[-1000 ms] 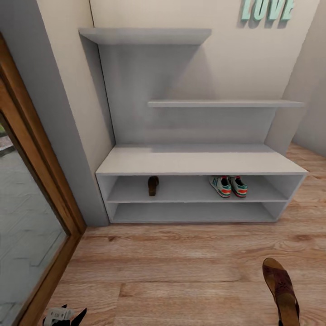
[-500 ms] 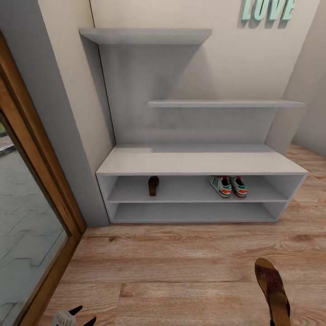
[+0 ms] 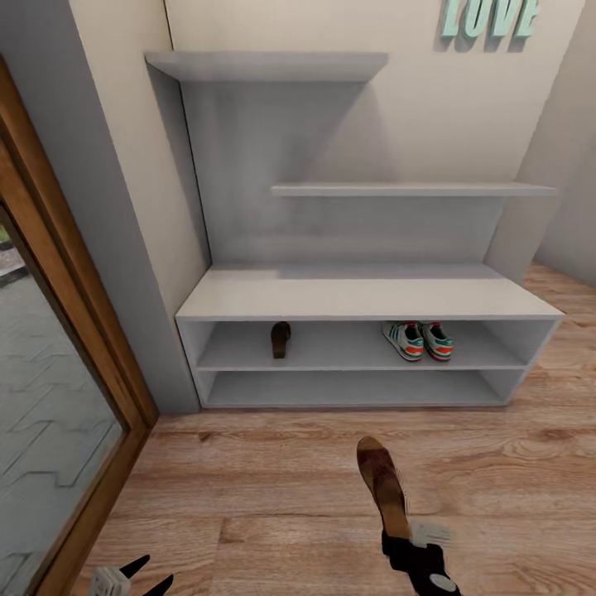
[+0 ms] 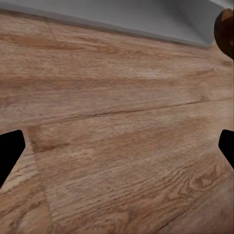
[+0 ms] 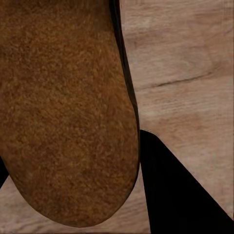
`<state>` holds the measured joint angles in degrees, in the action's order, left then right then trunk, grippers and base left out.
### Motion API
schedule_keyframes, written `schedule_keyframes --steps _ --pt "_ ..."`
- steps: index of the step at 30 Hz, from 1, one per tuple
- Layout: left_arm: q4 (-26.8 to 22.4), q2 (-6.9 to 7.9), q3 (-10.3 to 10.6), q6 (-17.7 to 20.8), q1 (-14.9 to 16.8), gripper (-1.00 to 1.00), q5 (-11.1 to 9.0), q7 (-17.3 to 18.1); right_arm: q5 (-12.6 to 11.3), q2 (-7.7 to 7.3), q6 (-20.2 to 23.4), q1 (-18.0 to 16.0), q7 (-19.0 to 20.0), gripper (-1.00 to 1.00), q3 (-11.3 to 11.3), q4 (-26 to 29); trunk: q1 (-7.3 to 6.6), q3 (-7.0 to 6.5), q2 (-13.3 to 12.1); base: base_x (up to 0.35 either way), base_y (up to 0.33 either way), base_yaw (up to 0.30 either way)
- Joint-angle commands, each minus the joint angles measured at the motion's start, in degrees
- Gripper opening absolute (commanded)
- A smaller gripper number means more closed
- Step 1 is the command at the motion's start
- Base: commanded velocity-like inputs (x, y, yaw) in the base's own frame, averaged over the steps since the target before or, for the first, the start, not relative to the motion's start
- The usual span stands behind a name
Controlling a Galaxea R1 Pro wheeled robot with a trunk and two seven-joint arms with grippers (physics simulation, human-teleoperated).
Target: Pick up the two gym shoes and the two sandals from the corridor floor and place them onto the hallstand (shoe rack) in the corridor, making sure they are on the rack and not on the floor. Arrange them so the two gym shoes are next to each other and the two sandals are next to each other.
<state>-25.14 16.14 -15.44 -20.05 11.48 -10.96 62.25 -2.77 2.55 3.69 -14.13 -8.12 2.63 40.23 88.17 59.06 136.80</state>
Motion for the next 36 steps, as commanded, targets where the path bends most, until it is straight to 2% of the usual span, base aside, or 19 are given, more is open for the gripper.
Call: schedule_keyframes --steps 1,5,6,9,10,15,20,29,33,36 --pt "0.11 -0.02 -0.04 -0.31 0.03 1.0 0.05 0.23 -0.38 1.47 4.52 -1.74 -2.2 -1.0 -0.05 0.79 -0.01 0.05 0.02 0.0 0.0 0.0" --pt "0.15 -0.04 0.04 -0.32 0.03 1.0 0.16 0.24 -0.28 4.41 11.3 -5.52 -5.43 -1.0 -0.26 1.41 -0.01 0.05 0.02 0.0 0.0 0.0" --pt "0.14 -0.05 0.08 -0.31 0.03 1.0 0.19 0.24 -0.23 5.84 13.86 -7.51 -6.67 -1.0 -0.48 1.5 -0.01 0.05 0.02 0.0 0.0 0.0" --pt "0.11 -0.05 0.11 -0.33 0.03 1.0 0.21 0.24 -0.18 7.45 16.73 -10.6 -8.21 -1.0 -1.3 1.49 -0.01 0.05 0.02 0.0 0.0 0.0" --pt "0.09 -0.04 0.12 -0.33 0.02 1.0 0.22 0.24 -0.18 7.45 18.18 -12.6 -9.07 -1.0 -2.22 1.47 -0.01 0.05 0.02 0.0 0.0 0.0" --pt "-0.22 0.11 0.1 -0.33 -0.04 1.0 0.23 0.24 -0.3 7.45 21.65 -17.52 -11.05 -1.0 -5.5 1.44 -0.01 0.05 0.02 0.0 0.0 0.0" --pt "-0.35 0.18 0.15 -0.31 -0.05 1.0 0.19 0.24 -0.42 7.45 25.19 -21.31 -11.87 -1.0 -6.88 1.5 -0.01 0.05 0.02 0.0 0.0 0.0" --pt "-0.52 -0.04 0.4 -0.34 -0.06 1.0 0.23 0.28 -0.53 7.45 28.29 -27.74 -12.17 -1.0 -7.36 1.47 -0.01 0.05 0.02 0.0 0.0 0.0" --pt "-0.53 -0.13 0.41 -0.27 -0.06 1.0 0.48 0.25 -0.55 7.45 28.23 -28.23 -12.06 -1.0 -7.37 1.36 -0.01 0.05 0.02 0.0 0.0 0.0" --pt "-0.53 -0.15 0.41 -0.26 -0.06 1.0 1.74 0.2 -0.47 7.45 28.22 -28.24 -12.01 -1.0 -7.3 -0.58 -0.01 0.05 0.02 0.0 0.0 0.0"
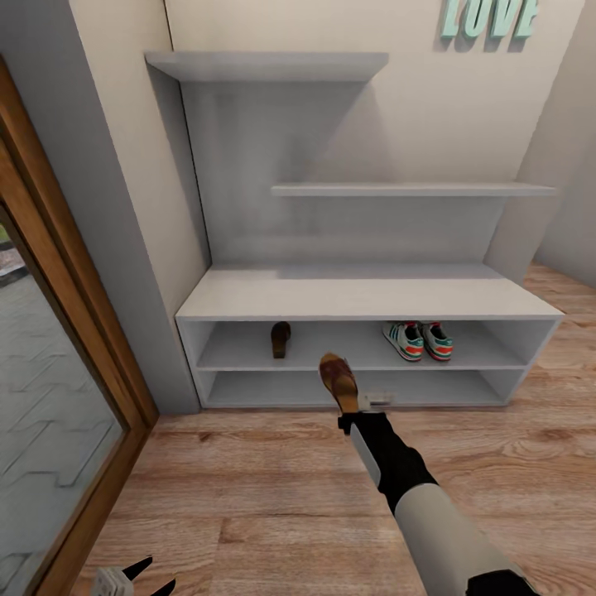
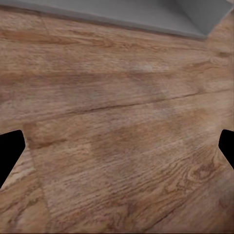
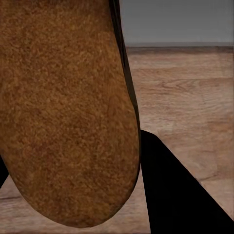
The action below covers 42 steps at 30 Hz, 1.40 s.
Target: Pick up the two gym shoes and the two sandals from the corridor floor and place them onto the hallstand (shoe rack) in the corridor, making sure they are on the rack and not on the floor. Arrange them so the two gym shoes are next to each other and the two sandals are next to each other.
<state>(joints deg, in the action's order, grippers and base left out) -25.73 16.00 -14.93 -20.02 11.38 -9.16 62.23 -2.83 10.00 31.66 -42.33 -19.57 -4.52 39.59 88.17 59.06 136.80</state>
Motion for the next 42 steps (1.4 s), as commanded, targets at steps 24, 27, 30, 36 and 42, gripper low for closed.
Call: schedule_keyframes --steps 24,27,30,36,42 --pt "0.15 -0.09 -0.44 -0.21 0.04 1.0 0.28 0.17 -0.42 0.0 0.07 -0.03 -0.55 -1.0 -0.04 -4.12 -0.01 0.44 0.02 0.02 0.0 0.032" --pt "0.21 -0.17 -0.51 -0.2 0.04 1.0 0.28 0.17 -0.3 0.0 0.07 -0.03 -0.64 -1.0 -0.04 -4.09 -0.01 0.63 0.02 0.298 0.0 0.146" --pt "0.24 -0.26 -0.54 -0.2 0.04 1.0 0.28 0.17 -0.25 0.0 0.07 -0.03 -0.7 -1.0 0.03 -4.03 -0.01 0.74 0.02 0.328 0.0 0.076" --pt "0.24 -0.27 -0.54 -0.2 0.04 1.0 0.29 0.17 -0.26 0.0 0.07 -0.03 -0.65 -1.0 0.04 -4.06 -0.01 0.77 0.02 0.236 0.0 0.01" --pt "0.29 -0.27 -0.54 -0.2 0.04 1.0 0.36 0.17 -0.34 0.0 0.07 -0.03 -0.64 -1.0 0.04 -4.14 -0.01 0.79 0.02 0.025 0.0 0.001"
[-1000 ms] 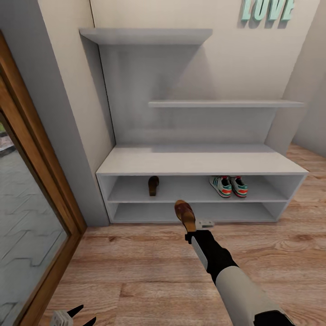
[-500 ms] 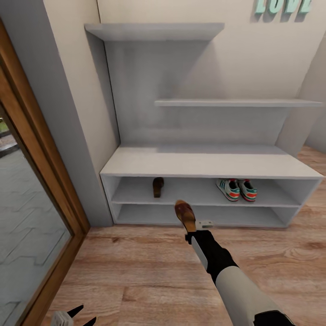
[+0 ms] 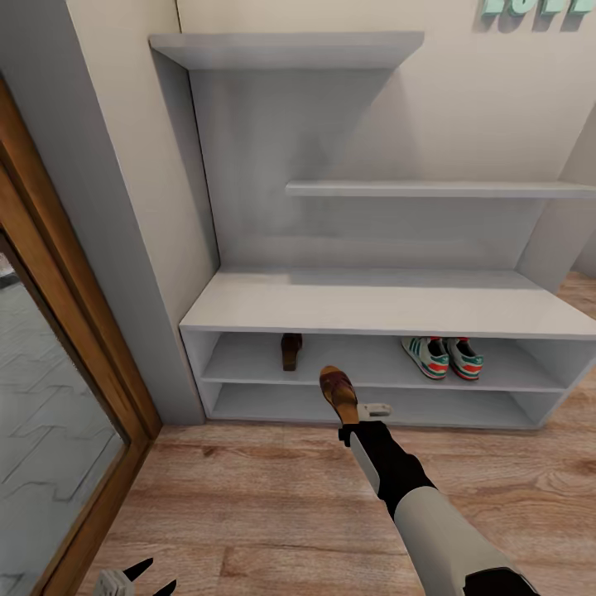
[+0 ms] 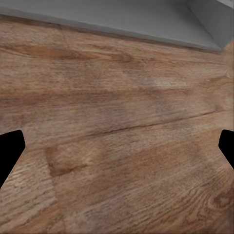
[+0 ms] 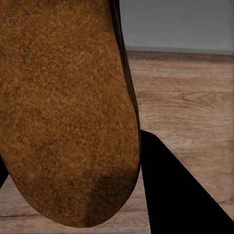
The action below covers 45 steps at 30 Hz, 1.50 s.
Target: Pick up the two gym shoes and the two sandals from the corridor floor and place them onto the hallstand (shoe rack) in the corridor, making sure they are on the rack and not on the floor. Arrange them so the two gym shoes are next to each other and the two sandals are next to each other.
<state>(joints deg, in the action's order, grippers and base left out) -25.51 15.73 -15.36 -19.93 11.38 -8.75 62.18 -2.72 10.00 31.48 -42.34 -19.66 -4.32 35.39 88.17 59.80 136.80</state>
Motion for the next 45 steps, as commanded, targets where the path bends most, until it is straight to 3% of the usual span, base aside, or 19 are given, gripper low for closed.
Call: schedule_keyframes --steps 1,18,45 --pt "0.09 -0.02 -0.08 -0.29 0.04 1.0 -0.05 0.22 -0.45 0.0 0.25 -0.03 -0.55 -1.0 -0.16 0.05 -0.01 0.09 0.02 0.025 0.0 0.0" --pt "0.43 -0.01 -0.11 -0.29 0.04 1.0 -0.03 -0.12 -0.36 0.0 0.15 -0.02 -0.55 -1.0 -0.18 0.12 -0.01 0.83 0.02 0.253 0.045 0.027" --pt "0.3 0.0 -0.15 -0.29 0.04 1.0 -0.04 -0.22 -0.39 0.0 0.0 0.06 -0.55 -1.0 -0.13 0.28 -0.01 0.83 0.02 0.126 0.031 0.0"
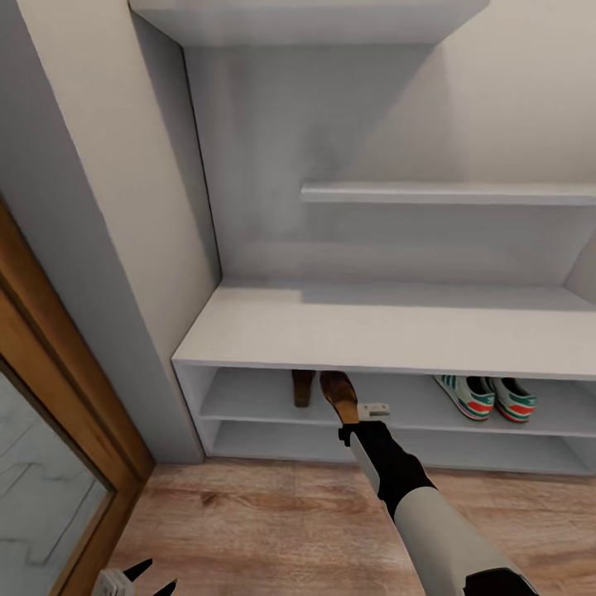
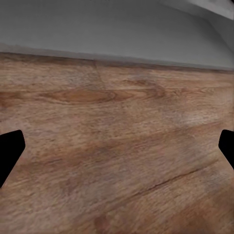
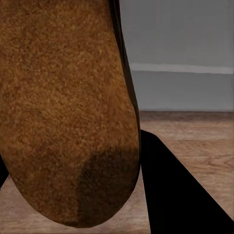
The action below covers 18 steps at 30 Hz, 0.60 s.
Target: Pick up the two gym shoes and the two sandals from the corridor floor and place them onto the hallstand (shoe rack) in the corridor, making sure they are on the rack and not on the floor. Arrange them so the two gym shoes are next to each other and the two sandals are next to each other.
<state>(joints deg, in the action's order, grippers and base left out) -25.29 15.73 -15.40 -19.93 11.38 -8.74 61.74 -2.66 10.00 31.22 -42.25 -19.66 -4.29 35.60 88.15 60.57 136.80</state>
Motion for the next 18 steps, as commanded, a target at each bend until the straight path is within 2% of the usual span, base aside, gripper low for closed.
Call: schedule_keyframes --steps 1,18 --pt "0.07 0.0 -0.09 -0.29 0.04 1.0 -0.05 0.23 -0.43 0.0 0.28 -0.03 -0.55 -1.0 -0.13 0.03 0.01 0.05 0.02 0.106 0.0 0.0" --pt "-0.18 0.0 -0.08 -0.24 0.04 1.0 -0.05 0.23 -0.49 0.0 0.39 -0.03 -0.47 -1.0 -0.1 0.05 0.01 0.05 0.02 0.067 0.0 0.0"
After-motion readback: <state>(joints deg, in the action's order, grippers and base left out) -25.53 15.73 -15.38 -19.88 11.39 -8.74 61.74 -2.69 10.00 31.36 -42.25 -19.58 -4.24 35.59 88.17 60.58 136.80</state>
